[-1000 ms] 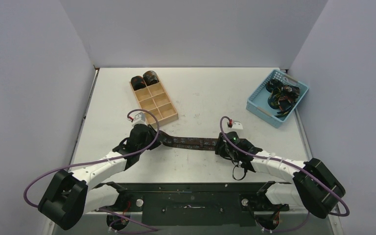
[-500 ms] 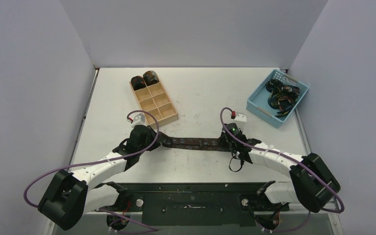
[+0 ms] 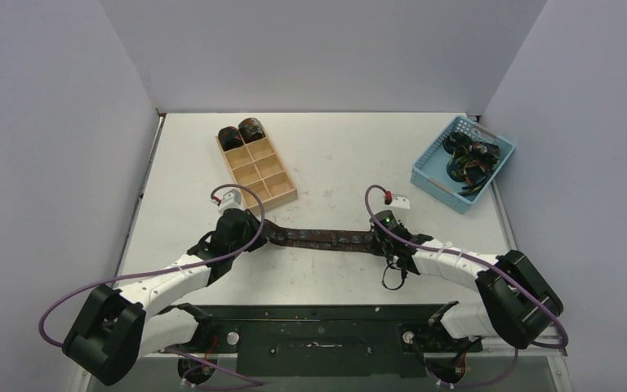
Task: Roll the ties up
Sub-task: Roll the tie at the center of the board.
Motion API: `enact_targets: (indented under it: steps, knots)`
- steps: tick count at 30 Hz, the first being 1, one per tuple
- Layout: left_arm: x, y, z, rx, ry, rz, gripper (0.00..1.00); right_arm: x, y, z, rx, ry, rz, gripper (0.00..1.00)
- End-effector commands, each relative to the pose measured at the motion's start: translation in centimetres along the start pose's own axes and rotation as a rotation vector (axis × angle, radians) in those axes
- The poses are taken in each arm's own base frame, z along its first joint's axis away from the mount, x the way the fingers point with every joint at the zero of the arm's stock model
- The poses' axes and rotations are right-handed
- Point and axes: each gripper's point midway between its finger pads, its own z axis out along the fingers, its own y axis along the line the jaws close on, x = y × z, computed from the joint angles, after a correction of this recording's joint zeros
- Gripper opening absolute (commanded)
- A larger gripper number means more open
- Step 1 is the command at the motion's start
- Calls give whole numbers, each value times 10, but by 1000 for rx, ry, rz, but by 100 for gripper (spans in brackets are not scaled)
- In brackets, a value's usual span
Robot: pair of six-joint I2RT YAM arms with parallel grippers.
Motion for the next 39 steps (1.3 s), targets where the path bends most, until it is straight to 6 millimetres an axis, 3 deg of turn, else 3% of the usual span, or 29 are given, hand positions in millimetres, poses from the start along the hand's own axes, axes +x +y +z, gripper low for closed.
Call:
enact_targets:
  steps: [1, 6, 17, 22, 29, 39]
  knots:
    - [-17, -15, -2, 32, -57, 6, 0, 7, 1, -4, -23, 11, 13, 13]
    - [-17, -15, -1, 30, -58, -1, 0, 13, 2, -10, -48, 25, 8, 5]
    - [-28, -22, -4, 19, -88, 10, 0, 42, 1, -14, -74, 86, 35, 5]
    - [-25, -22, -3, 13, -85, 19, 0, 38, 3, -25, -85, 56, 66, 5]
    - [-20, -18, -2, 3, -79, 25, 0, 16, 11, -42, -118, 4, 84, 5]
    - [-25, -17, -2, -26, -91, 61, 0, 43, 8, -37, -128, 81, 87, 5]
